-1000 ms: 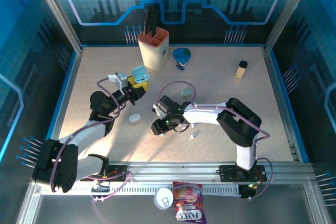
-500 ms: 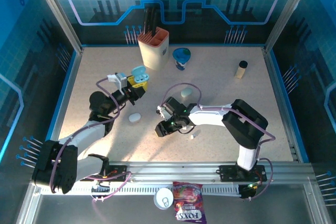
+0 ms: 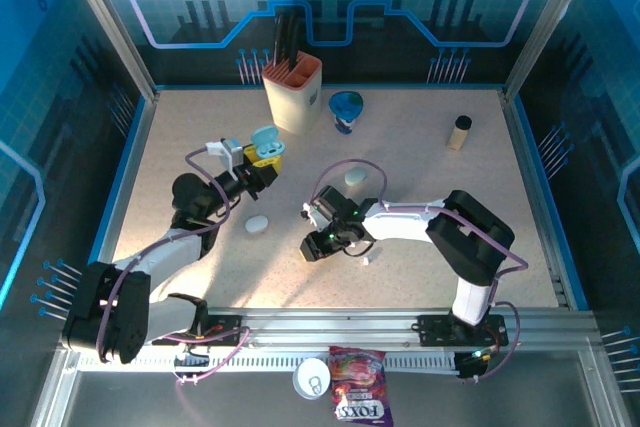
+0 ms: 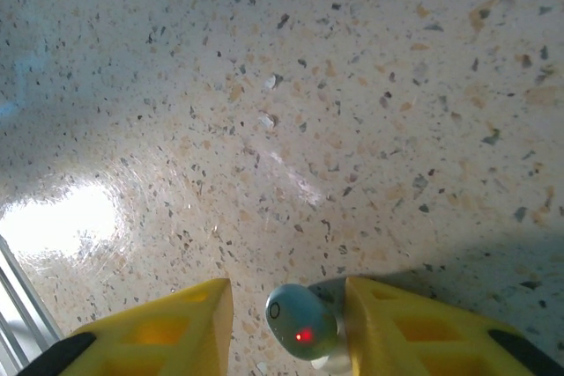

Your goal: Insert wireless bluetooth earbuds into charging case

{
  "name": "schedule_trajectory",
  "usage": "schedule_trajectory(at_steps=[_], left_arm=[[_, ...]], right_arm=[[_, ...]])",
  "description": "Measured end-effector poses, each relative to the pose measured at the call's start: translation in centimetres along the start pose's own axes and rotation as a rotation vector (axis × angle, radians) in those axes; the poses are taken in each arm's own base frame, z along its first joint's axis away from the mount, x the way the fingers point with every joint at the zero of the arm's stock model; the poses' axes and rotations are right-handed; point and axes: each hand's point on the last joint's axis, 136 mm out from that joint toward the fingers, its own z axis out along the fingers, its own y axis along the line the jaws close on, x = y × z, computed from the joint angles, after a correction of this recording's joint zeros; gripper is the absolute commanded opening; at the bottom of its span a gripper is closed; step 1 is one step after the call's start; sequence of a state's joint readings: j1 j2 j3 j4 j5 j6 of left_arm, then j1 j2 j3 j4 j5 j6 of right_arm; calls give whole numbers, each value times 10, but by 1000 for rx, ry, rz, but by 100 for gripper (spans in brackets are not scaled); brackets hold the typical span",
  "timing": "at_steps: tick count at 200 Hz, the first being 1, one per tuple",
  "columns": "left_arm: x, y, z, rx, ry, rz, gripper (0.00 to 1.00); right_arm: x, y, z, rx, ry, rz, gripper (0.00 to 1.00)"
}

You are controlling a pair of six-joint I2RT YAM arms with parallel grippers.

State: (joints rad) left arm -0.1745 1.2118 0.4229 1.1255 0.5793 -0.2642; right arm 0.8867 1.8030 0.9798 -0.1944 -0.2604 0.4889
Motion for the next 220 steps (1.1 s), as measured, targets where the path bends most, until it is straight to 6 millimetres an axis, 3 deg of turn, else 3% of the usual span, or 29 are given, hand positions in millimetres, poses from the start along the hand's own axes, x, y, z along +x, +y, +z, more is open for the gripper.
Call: schedule_trajectory(at_steps=[69,144,175,220], left_arm=[[-1,0,0,1,-3,3,36],[5,2,1,-2,9,-5,36],[8,1,5,-11,12,16,33],[42,-10,21,-28,53,40,33]], right_arm=[[1,-10,-2,37,12,1,21],[-4,-17,-10,70,-29,21,17],[-17,-14,-51,112,-168,-1,16],[-61,16,-142,95,-485,-51,16]])
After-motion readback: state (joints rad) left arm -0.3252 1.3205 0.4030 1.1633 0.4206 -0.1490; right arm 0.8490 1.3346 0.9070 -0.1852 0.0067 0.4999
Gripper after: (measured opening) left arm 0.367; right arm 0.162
